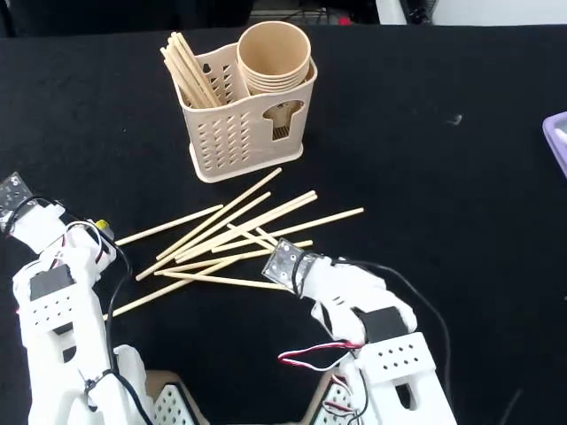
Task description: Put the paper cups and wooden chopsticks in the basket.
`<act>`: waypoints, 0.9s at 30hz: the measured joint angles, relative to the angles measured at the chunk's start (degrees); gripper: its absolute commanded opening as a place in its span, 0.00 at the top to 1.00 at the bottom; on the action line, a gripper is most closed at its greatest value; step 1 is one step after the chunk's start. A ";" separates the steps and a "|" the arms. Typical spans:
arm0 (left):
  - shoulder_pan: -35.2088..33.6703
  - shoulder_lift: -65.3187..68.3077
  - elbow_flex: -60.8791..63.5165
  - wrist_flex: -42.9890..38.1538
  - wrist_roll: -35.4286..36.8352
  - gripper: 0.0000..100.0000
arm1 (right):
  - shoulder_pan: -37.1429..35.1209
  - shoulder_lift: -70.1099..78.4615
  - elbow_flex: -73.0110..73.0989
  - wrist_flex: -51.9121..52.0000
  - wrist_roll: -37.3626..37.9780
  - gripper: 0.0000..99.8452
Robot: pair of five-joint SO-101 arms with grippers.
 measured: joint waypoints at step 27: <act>0.00 0.00 0.00 0.00 0.00 0.80 | -5.36 2.73 -17.67 14.33 -10.20 0.80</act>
